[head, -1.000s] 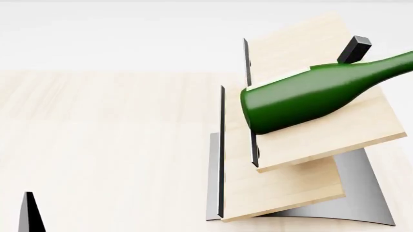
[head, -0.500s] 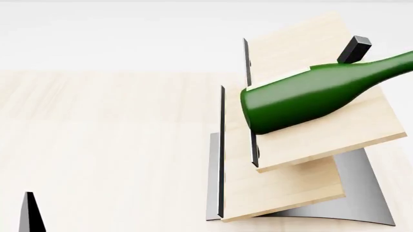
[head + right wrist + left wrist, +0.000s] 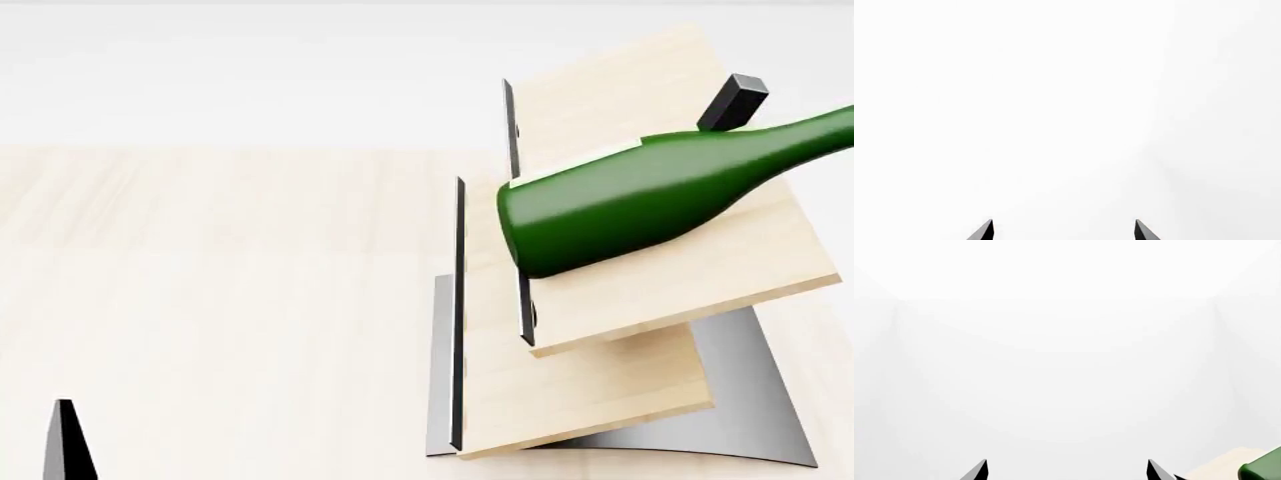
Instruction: Put the wine bottle on the wine rack.
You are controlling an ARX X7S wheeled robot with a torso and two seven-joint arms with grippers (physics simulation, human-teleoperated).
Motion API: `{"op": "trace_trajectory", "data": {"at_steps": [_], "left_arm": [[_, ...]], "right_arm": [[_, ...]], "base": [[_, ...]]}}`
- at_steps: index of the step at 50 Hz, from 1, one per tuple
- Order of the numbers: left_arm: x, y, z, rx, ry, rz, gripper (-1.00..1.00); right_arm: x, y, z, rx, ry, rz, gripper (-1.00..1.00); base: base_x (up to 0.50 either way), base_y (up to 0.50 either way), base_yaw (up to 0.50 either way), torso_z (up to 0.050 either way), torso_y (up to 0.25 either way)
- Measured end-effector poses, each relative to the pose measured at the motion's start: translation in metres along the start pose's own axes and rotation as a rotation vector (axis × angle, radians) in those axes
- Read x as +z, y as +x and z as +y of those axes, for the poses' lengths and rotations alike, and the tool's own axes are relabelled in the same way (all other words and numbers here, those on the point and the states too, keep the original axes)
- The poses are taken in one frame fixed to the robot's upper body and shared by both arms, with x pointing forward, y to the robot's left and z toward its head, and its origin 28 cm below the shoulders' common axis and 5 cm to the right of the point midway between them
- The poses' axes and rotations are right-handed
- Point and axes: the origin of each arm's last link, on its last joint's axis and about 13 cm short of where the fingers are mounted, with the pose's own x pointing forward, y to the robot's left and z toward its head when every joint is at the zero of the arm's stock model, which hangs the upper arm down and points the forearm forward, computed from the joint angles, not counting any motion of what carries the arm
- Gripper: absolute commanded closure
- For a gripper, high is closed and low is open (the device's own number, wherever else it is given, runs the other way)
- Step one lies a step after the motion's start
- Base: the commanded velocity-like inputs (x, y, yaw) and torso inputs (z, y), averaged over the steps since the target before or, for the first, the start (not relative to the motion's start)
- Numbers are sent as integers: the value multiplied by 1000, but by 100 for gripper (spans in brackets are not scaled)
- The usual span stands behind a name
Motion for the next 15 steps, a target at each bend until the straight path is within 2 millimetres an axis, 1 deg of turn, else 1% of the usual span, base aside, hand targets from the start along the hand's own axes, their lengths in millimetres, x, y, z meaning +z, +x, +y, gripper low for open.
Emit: {"op": "trace_trajectory", "data": {"at_steps": [15], "left_arm": [[0,0,-1,-4,0,0,-100]], "right_arm": [[51,-1,15,70,-50,-129,-100]], "base": [[0,0,0,0,0]]}}
